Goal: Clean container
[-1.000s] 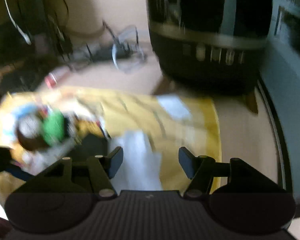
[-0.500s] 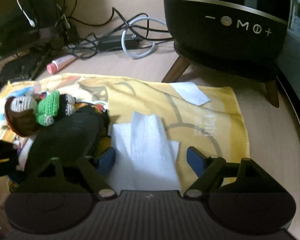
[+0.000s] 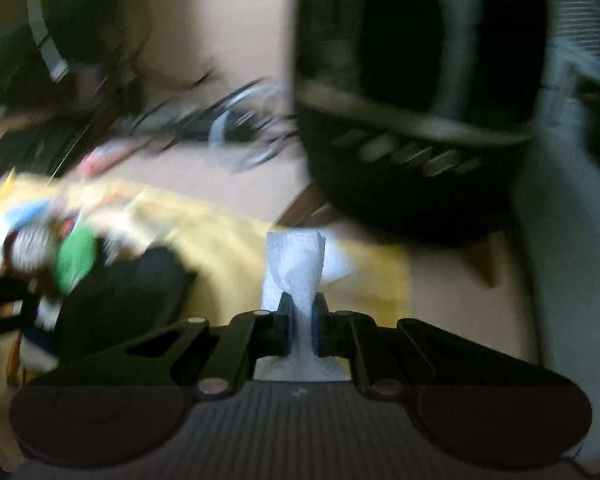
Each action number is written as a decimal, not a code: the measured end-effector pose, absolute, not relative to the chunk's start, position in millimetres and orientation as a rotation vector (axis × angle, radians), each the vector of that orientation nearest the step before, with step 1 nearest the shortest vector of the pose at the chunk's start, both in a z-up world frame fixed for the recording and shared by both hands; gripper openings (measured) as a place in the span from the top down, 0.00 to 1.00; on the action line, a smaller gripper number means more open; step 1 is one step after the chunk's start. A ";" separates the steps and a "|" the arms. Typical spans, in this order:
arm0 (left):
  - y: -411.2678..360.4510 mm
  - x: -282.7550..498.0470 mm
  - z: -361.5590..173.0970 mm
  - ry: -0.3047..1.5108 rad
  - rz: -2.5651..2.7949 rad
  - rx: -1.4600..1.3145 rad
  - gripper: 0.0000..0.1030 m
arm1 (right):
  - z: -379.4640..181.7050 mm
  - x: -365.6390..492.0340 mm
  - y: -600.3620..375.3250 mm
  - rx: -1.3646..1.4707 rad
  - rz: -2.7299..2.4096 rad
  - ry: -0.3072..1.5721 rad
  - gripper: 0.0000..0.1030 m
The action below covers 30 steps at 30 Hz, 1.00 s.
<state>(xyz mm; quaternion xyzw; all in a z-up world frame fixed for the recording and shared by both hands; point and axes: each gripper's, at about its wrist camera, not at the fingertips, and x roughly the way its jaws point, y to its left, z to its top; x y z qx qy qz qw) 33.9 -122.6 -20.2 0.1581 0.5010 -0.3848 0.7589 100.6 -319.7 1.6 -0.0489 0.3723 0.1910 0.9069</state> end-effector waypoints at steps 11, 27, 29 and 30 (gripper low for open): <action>-37.7 -2.9 36.8 0.954 -0.594 0.326 0.00 | 11.7 97.4 -228.4 0.329 0.717 0.890 0.90; -25.1 17.6 17.7 0.833 -0.523 0.342 0.00 | -4.9 121.3 -151.8 -0.006 0.676 0.900 0.86; -22.0 18.5 18.6 0.833 -0.528 0.319 0.00 | -1.5 118.3 -147.0 -0.125 0.615 0.856 0.86; -20.7 18.3 19.0 0.832 -0.531 0.314 0.00 | -1.0 118.9 -146.2 -0.134 0.610 0.858 0.86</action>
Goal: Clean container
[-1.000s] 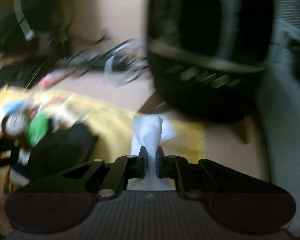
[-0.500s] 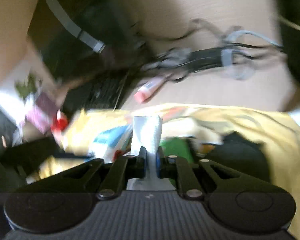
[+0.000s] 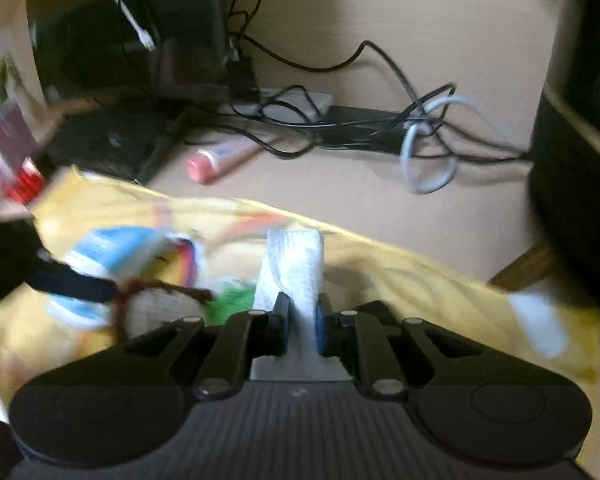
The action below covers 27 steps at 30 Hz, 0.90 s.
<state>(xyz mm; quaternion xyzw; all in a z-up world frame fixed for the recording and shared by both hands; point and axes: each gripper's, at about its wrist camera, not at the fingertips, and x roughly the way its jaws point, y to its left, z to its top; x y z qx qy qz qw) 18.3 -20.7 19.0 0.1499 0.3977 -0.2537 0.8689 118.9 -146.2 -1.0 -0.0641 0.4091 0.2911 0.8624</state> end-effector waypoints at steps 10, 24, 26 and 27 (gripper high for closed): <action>6.3 -3.3 25.3 0.855 -0.533 0.284 0.00 | 50.1 91.8 -132.2 0.084 0.827 0.824 0.86; 42.8 -24.4 6.3 0.939 -0.474 0.156 0.00 | 20.9 12.3 -68.1 -0.424 0.983 0.772 0.86; 42.1 -25.3 4.9 0.940 -0.500 0.165 0.00 | 18.2 13.4 -72.3 -0.393 0.973 0.825 0.86; 42.9 -25.2 5.5 0.937 -0.512 0.160 0.00 | 18.0 13.9 -75.7 -0.368 0.969 0.846 0.86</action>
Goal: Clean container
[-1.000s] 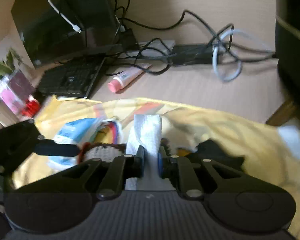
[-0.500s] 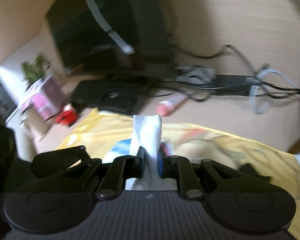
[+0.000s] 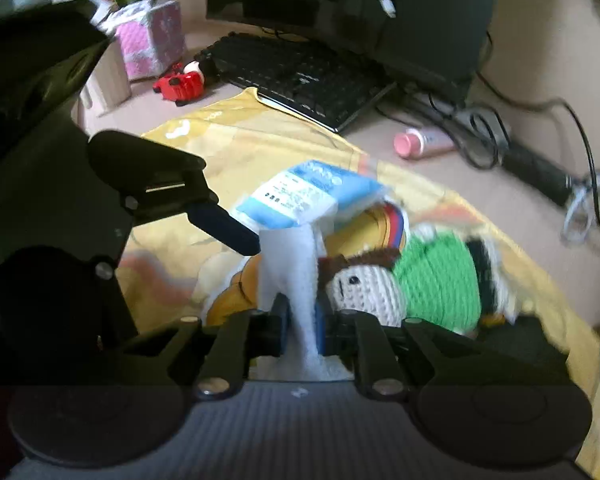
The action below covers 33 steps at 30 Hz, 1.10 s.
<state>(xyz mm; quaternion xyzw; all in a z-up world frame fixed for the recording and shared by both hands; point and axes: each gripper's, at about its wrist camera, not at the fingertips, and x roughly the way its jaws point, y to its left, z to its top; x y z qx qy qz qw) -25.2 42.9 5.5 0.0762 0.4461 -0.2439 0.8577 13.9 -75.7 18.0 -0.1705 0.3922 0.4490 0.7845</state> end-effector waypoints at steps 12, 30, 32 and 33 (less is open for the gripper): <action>56.8 -22.7 29.9 0.843 -0.425 0.116 0.00 | 32.8 47.1 -247.3 0.159 0.457 0.903 0.84; 31.7 2.8 38.4 0.944 -0.080 -0.019 0.00 | -13.6 71.5 -294.3 0.093 0.176 0.796 0.17; 40.0 3.5 33.1 0.975 -0.009 -0.074 0.00 | -5.5 54.2 -303.1 0.178 0.152 0.775 0.07; 41.8 2.1 30.5 0.986 0.006 -0.088 0.00 | -1.7 46.1 -305.5 0.219 0.150 0.765 0.03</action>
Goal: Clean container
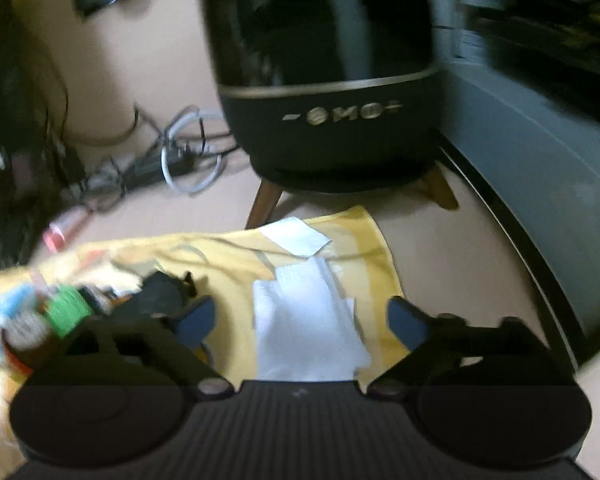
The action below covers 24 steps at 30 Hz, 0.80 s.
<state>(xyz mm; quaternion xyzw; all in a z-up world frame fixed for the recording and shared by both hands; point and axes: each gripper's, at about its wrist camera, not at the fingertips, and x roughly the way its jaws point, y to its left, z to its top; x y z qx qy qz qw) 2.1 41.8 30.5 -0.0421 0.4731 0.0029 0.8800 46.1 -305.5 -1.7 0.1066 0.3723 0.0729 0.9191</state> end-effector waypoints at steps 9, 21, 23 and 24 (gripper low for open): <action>14.3 -57.2 36.5 0.912 0.024 0.050 0.00 | 9.8 -19.4 -267.1 0.485 0.311 0.886 0.00; 15.7 -56.3 60.7 0.775 -0.052 -0.027 0.00 | 34.0 -33.0 -230.3 0.300 0.261 0.887 0.00; 21.0 -50.5 59.2 0.788 -0.090 -0.062 0.00 | 42.6 -40.1 -225.8 0.266 0.251 0.829 0.00; 23.3 -47.4 57.8 0.802 -0.096 -0.074 0.00 | 45.2 -41.3 -221.2 0.238 0.256 0.810 0.00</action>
